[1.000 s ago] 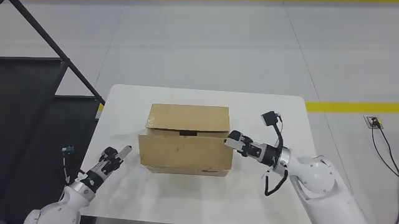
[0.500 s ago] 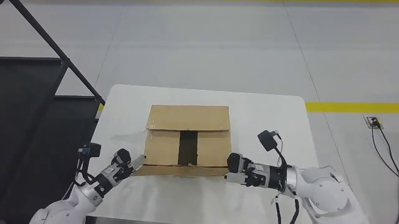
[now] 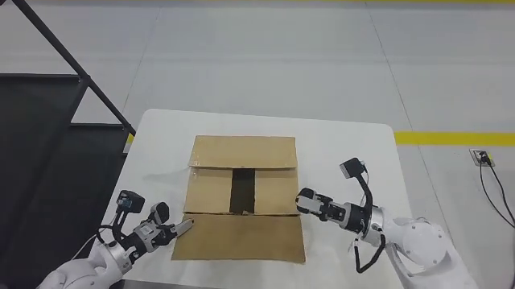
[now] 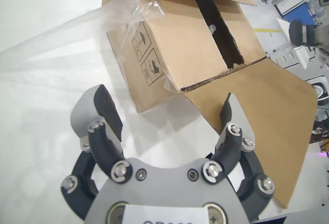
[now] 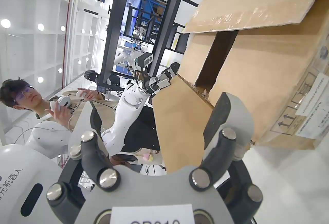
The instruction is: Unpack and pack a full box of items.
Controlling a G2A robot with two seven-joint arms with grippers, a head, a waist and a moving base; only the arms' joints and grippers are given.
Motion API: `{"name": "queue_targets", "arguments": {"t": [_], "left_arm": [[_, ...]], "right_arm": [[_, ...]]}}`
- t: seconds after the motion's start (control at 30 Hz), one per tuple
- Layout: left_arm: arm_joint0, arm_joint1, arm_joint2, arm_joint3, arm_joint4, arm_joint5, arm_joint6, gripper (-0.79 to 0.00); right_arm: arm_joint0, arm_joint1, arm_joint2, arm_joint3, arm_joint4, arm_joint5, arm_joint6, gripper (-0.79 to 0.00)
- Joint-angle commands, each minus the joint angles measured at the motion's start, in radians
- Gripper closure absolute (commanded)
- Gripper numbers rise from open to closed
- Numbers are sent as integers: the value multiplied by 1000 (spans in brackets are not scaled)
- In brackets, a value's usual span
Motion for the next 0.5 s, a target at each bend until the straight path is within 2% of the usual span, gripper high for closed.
{"name": "queue_targets", "arguments": {"t": [0.0, 0.2, 0.27, 0.37, 0.47], "left_arm": [[0, 0, 6, -1, 24, 3, 5, -785], [0, 0, 6, -1, 24, 3, 5, -785], [0, 0, 6, -1, 24, 3, 5, -785], [2, 0, 10, -3, 32, 6, 9, -785], [7, 2, 16, -5, 79, 10, 34, -785]], "right_arm": [[0, 0, 0, 0, 0, 0, 0, -785], [0, 0, 0, 0, 0, 0, 0, -785], [10, -7, -14, 36, 112, 51, -37, -785], [86, -22, -65, 112, 121, 170, -161, -785], [164, -35, -109, 191, 160, 229, -195, -785]]}}
